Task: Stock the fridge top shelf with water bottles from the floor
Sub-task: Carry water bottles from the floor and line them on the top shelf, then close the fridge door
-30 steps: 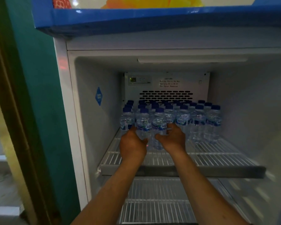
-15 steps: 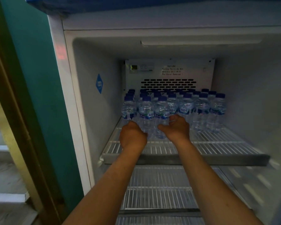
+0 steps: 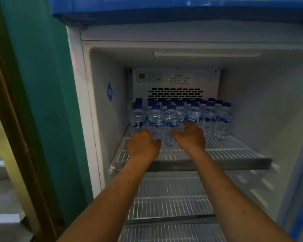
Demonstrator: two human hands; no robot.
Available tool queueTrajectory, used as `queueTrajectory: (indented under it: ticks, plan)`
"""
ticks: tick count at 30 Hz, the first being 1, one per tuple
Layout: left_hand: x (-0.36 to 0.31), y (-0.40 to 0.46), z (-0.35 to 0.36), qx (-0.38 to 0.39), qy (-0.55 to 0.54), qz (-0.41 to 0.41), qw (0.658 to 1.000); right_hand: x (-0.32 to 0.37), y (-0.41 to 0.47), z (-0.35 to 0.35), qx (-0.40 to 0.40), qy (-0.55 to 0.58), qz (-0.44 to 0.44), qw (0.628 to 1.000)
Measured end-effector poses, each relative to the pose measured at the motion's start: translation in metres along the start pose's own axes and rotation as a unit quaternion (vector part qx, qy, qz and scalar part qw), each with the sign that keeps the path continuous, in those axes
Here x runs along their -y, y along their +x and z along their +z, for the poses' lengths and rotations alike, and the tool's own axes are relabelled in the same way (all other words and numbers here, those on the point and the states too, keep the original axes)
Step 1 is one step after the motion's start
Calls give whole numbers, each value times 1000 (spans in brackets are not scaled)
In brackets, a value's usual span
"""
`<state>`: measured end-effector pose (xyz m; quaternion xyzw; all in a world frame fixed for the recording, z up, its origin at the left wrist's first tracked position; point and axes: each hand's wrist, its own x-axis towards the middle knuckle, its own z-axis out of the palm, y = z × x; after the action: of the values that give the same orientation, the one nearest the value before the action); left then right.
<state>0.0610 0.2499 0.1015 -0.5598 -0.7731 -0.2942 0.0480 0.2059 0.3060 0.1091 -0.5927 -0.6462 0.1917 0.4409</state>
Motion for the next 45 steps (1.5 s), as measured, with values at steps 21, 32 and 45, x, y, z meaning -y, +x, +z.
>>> queueTrajectory:
  ticks: [21, 32, 45]
  plan:
    - [71, -295, -77, -27, -71, 216, 973, -28, -336, -91, -211, -201, -139, 947]
    - [34, -504, -130, 6, -127, 241, 962, -50, -549, -202, -249, -236, -147, 928]
    - [-53, -592, -181, 23, -241, 362, 900, -44, -655, -318, -430, -267, -76, 859]
